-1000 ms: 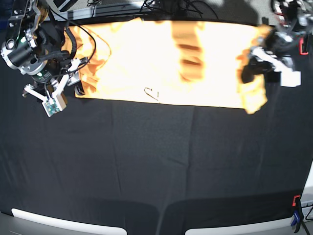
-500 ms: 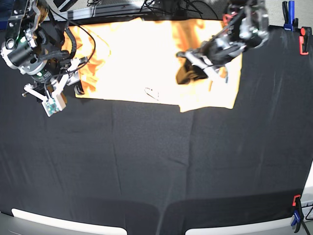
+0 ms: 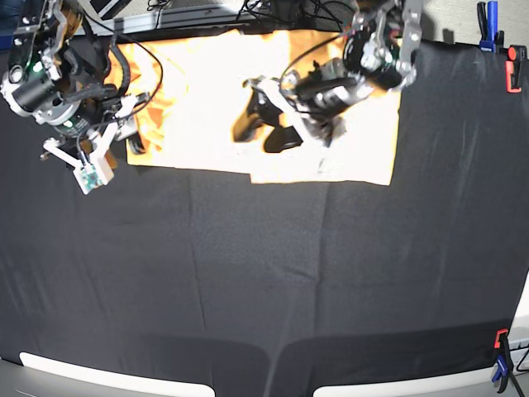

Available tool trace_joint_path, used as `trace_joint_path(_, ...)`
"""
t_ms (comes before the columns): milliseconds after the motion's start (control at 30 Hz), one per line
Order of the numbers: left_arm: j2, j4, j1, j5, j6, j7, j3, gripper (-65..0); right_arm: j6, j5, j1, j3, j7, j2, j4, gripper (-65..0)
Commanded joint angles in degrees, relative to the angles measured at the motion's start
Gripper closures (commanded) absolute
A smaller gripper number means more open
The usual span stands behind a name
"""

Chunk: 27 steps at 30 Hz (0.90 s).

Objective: Layout the t-shirt on the table in an organized manner, then fold the t-shirt properly
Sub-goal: 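Release the strip end and regrasp it with both grippers at each end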

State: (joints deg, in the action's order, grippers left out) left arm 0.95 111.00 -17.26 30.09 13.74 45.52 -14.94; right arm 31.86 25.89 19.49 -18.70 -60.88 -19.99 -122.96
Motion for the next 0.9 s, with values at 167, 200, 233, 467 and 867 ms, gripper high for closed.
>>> trace_joint_path(167,1.4,1.1,3.5,-6.5,1.5,-0.2,1.1,-31.6,0.0,8.7,0.4,-8.4,-3.8,-2.3,1.3,-31.2)
trace_joint_path(200,2.0,1.1,3.9,-6.7,1.5,-0.2,1.8,-31.6,0.1,10.1,0.5,-9.9,-3.8,-2.8,2.7,-31.2)
trace_joint_path(233,2.8,1.1,4.1,-6.6,1.5,-0.3,2.6,-31.6,0.2,11.5,0.6,-11.1,-3.8,-3.5,4.6,-31.2)
trace_joint_path(467,8.5,1.1,4.1,-6.5,1.5,-0.7,11.0,-31.6,7.0,18.3,0.5,-12.3,-3.8,-5.6,18.6,-31.3)
trace_joint_path(867,13.7,1.1,4.1,-6.5,1.4,-2.3,18.6,-31.6,7.2,19.6,0.2,-8.3,-3.7,-5.2,27.8,-32.7)
